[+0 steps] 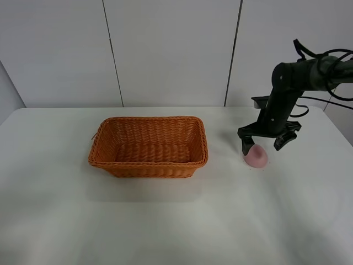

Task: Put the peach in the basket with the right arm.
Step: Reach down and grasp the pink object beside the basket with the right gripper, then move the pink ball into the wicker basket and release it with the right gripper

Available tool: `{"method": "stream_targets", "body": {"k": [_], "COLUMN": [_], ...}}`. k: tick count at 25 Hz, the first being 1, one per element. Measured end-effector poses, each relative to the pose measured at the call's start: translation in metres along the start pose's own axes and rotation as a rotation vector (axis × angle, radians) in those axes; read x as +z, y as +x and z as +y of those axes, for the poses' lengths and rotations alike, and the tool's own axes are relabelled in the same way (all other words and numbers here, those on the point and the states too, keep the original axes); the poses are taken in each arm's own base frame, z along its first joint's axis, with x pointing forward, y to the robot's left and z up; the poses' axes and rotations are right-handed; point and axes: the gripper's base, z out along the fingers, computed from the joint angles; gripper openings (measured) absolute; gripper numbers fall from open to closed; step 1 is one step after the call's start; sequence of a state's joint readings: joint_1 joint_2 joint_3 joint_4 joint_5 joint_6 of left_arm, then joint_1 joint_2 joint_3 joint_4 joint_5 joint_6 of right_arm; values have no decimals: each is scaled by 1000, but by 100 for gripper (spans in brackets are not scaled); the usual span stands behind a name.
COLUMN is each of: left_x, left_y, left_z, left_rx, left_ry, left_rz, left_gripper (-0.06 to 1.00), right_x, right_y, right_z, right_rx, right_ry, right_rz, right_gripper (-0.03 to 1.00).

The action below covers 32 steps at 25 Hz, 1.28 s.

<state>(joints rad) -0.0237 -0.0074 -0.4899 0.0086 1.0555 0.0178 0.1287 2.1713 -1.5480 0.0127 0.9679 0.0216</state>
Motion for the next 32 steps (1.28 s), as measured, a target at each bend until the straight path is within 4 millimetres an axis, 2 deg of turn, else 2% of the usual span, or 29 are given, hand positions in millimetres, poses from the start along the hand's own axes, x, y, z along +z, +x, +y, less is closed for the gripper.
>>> {"method": "stream_targets", "body": {"k": [4, 7, 9, 10, 12, 14, 15, 19, 21, 24, 27, 30, 32], "left_x": [0, 0, 0, 0, 0, 0, 0, 0, 0, 0, 0, 0, 0], "left_y": [0, 0, 0, 0, 0, 0, 0, 0, 0, 0, 0, 0, 0], "left_z": [0, 0, 0, 0, 0, 0, 0, 0, 0, 0, 0, 0, 0], "left_rx": [0, 0, 0, 0, 0, 0, 0, 0, 0, 0, 0, 0, 0], "left_ry": [0, 0, 0, 0, 0, 0, 0, 0, 0, 0, 0, 0, 0], "left_rz": [0, 0, 0, 0, 0, 0, 0, 0, 0, 0, 0, 0, 0], "left_gripper": [99, 99, 99, 99, 99, 99, 99, 99, 99, 99, 99, 99, 99], "right_x": [24, 30, 30, 30, 30, 23, 20, -7, -35, -88, -123, -138, -140], "right_y": [-2, -1, -2, -2, -2, -3, -4, -14, -22, -33, -41, -46, -46], "right_z": [0, 0, 0, 0, 0, 0, 0, -1, -2, -2, -2, 1, 10], "right_rx": [3, 3, 3, 3, 4, 3, 1, -11, -17, -19, -18, -24, -45], "right_ry": [-2, -1, -2, -2, -2, -1, 1, 18, 30, 42, 44, 44, 45], "right_rz": [25, 33, 24, 23, 28, 21, 15, -6, -42, -136, -224, -272, -277], "right_gripper": [70, 67, 56, 45, 18, 4, 1, 0, 0, 0, 0, 0, 0]}}
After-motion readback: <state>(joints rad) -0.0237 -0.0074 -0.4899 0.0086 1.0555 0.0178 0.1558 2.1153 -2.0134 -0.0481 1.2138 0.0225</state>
